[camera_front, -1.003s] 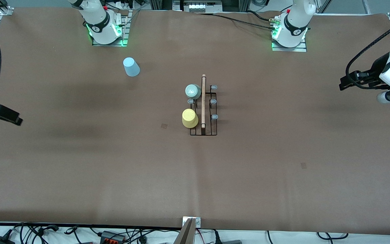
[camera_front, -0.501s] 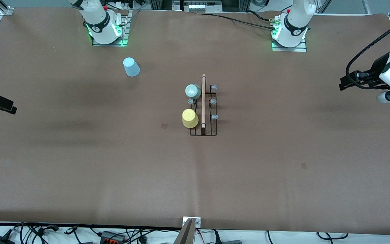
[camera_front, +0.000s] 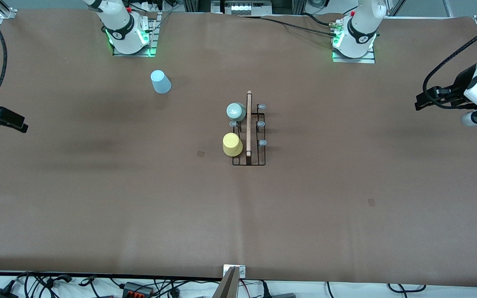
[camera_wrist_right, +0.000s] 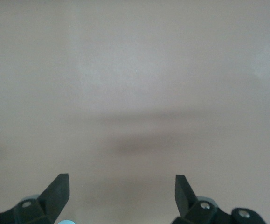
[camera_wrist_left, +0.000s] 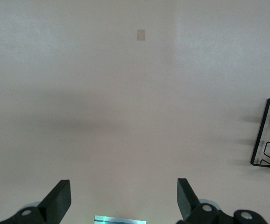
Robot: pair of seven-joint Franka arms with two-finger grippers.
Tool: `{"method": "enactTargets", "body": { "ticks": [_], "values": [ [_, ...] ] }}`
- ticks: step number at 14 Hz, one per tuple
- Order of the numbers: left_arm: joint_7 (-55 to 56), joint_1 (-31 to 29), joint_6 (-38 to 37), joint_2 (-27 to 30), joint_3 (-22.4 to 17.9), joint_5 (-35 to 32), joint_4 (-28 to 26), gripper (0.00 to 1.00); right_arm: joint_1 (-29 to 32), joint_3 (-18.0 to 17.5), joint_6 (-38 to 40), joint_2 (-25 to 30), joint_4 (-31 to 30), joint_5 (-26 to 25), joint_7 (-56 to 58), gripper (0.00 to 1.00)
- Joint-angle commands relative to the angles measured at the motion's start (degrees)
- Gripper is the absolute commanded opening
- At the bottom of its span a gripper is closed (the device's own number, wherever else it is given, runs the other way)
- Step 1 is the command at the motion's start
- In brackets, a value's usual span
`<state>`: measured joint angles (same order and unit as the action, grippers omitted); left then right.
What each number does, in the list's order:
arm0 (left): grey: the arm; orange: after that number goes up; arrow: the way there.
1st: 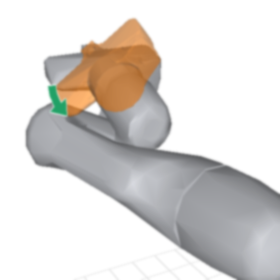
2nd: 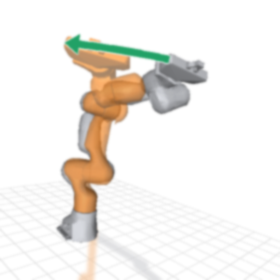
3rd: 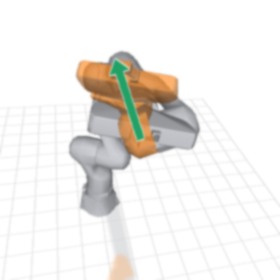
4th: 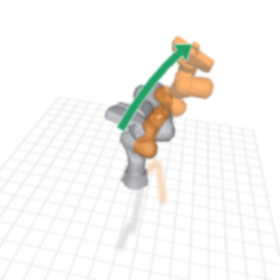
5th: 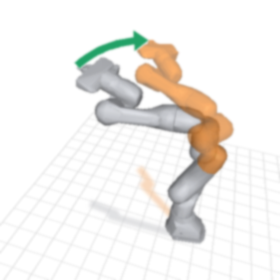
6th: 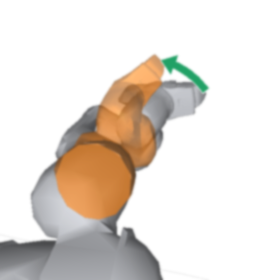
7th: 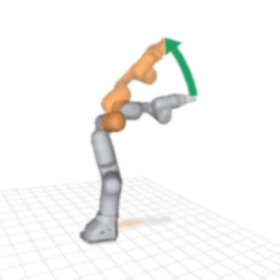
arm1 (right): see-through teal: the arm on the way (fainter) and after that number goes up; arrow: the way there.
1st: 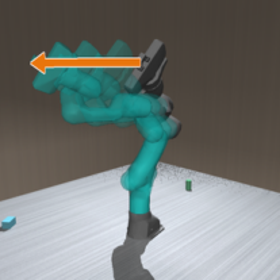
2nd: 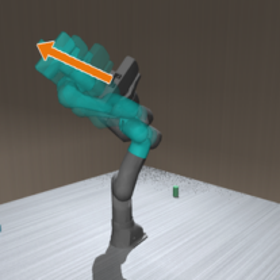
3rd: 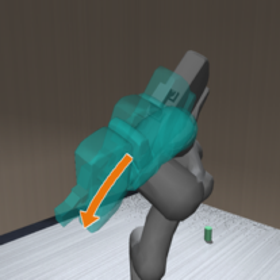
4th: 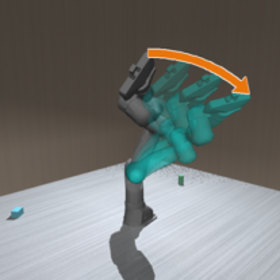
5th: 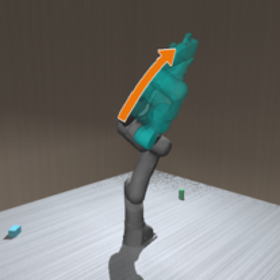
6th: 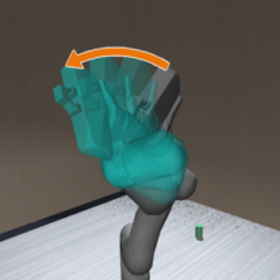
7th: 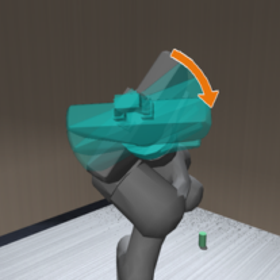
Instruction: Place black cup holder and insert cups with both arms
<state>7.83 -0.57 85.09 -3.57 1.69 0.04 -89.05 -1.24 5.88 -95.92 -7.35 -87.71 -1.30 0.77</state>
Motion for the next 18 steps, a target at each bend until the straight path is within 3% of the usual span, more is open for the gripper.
{"method": "enactTargets", "body": {
  "ticks": [1, 18],
  "values": [
    [0.4, 0.0, -0.4, 1.2, 0.0, 1.0, -0.9, 1.0, -0.9, 0.6, -1.9, 6.0, -8.0, 0.2, 0.5, 1.0],
    [0.4, 0.0, -0.4, 1.2, 0.0, 1.0, -0.9, 1.0, -1.7, 0.5, -1.1, 5.2, -7.1, 0.2, 1.0, 1.0]
  ]
}}
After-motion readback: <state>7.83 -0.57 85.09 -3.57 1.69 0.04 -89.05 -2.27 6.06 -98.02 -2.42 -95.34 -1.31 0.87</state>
